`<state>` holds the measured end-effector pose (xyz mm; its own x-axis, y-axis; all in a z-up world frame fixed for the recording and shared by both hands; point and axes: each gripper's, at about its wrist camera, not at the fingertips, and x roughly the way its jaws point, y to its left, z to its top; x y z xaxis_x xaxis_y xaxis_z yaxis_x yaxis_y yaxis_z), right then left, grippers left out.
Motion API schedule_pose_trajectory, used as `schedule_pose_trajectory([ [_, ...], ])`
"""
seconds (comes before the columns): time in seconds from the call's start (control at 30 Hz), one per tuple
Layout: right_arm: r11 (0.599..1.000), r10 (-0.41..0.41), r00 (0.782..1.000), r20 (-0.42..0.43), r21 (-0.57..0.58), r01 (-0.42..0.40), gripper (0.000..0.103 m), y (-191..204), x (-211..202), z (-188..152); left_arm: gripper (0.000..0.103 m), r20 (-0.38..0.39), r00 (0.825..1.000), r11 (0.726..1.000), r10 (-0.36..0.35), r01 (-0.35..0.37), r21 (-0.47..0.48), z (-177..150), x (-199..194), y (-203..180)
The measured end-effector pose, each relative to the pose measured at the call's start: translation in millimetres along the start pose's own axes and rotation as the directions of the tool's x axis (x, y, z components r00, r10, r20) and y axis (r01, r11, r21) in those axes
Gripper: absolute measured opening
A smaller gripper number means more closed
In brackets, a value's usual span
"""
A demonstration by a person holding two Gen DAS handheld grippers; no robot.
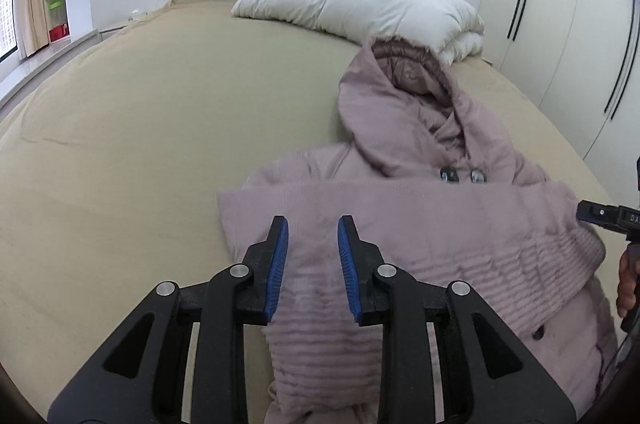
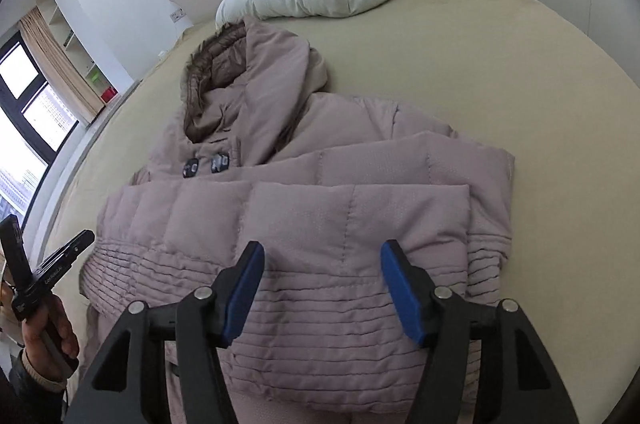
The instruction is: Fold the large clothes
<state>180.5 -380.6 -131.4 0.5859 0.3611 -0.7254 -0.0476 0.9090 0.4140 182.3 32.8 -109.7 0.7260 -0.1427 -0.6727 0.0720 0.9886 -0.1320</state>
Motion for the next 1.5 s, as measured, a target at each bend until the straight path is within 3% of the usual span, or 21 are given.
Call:
schedule_pose_trajectory([
  [0.03, 1.0, 0.017, 0.999, 0.029, 0.009, -0.017, 0.069, -1.0, -5.4, 9.4, 0.06, -0.008, 1.0, 1.0, -0.01, 0.009, -0.019, 12.3, 4.6, -0.6],
  [0.07, 1.0, 0.011, 0.999, 0.049, 0.011, -0.011, 0.076, -1.2, -7.6, 17.8, 0.078, -0.012, 1.0, 0.999, -0.028, 0.027, -0.043, 27.5, 11.3, -1.8],
  [0.13, 1.0, 0.0, 0.997, 0.074, 0.01, -0.001, 0.079, -2.6, -5.0, 38.6, 0.079, -0.002, 0.999, 0.998, -0.041, 0.04, -0.057, 59.6, 26.7, -10.5],
  [0.3, 1.0, 0.021, 0.997, 0.071, -0.003, -0.021, 0.079, 6.8, 32.0, 94.9, 0.081, -0.065, 0.998, 1.0, -0.007, 0.006, -0.003, 143.2, 102.4, -48.7],
  [0.43, 0.999, 0.032, 0.995, 0.099, -0.01, -0.031, 0.091, 21.2, 65.8, 137.1, 0.081, -0.135, 0.991, 1.0, 0.016, -0.012, 0.029, 174.3, 164.9, -73.2],
  [0.57, 0.999, -0.003, 0.998, 0.068, -0.041, 0.005, 0.092, 41.0, 108.2, 177.7, 0.081, -0.161, 0.985, 0.997, 0.062, -0.053, 0.056, 189.9, 214.7, -79.5],
  [0.73, 0.992, -0.02, 1.0, 0.006, -0.127, 0.021, 0.092, 73.5, 155.8, 206.9, 0.075, -0.182, 0.981, 0.996, 0.071, -0.06, 0.065, 195.3, 247.1, -74.4],
  [0.83, 0.979, -0.117, 0.992, -0.051, -0.176, 0.107, 0.092, 83.0, 187.8, 212.9, 0.066, -0.191, 0.979, 0.994, 0.065, -0.048, 0.096, 193.7, 262.5, -80.8],
  [0.9, 0.976, -0.173, 0.979, -0.11, -0.152, 0.156, 0.083, 75.9, 209.8, 216.1, 0.053, -0.218, 0.975, 0.996, 0.052, -0.033, 0.089, 193.1, 271.6, -79.8],
  [0.97, 0.978, -0.183, 0.974, -0.132, -0.124, 0.166, 0.066, 65.5, 216.8, 216.3, 0.038, -0.239, 0.971, 0.997, 0.03, -0.011, 0.078, 189.8, 276.7, -78.8],
  [1.0, 0.981, -0.171, 0.976, -0.135, -0.117, 0.155, 0.064, 62.1, 217.1, 215.8, 0.032, -0.25, 0.968, 0.997, 0.024, -0.004, 0.08, 190.9, 280.5, -80.7],
  [1.07, 0.98, -0.161, 0.977, -0.137, -0.138, 0.143, 0.042, 60.6, 212.3, 214.2, 0.016, -0.247, 0.969, 0.997, 0.007, 0.013, 0.08, 189.6, 276.8, -81.8],
  [1.17, 0.978, -0.144, 0.985, -0.096, -0.168, 0.127, 0.018, 62.8, 188.8, 211.9, 0.01, -0.193, 0.981, 0.996, -0.008, 0.025, 0.084, 189.4, 251.8, -82.5],
  [1.33, 0.98, -0.104, 0.994, 0.01, -0.171, 0.105, 0.013, 56.8, 116.9, 193.9, 0.01, -0.051, 0.997, 0.99, -0.051, 0.057, 0.13, 185.4, 170.8, -87.1],
  [1.4, 0.987, -0.057, 0.997, 0.058, -0.15, 0.065, 0.013, 50.7, 77.2, 178.5, 0.01, 0.011, 0.997, 0.983, -0.079, 0.076, 0.169, 172.9, 130.6, -94.9],
  [1.5, 0.981, -0.045, 0.991, 0.124, -0.184, 0.068, 0.013, 55.3, 25.7, 143.2, 0.01, 0.08, 0.991, 0.97, -0.105, 0.084, 0.226, 143.5, 79.6, -108.1],
])
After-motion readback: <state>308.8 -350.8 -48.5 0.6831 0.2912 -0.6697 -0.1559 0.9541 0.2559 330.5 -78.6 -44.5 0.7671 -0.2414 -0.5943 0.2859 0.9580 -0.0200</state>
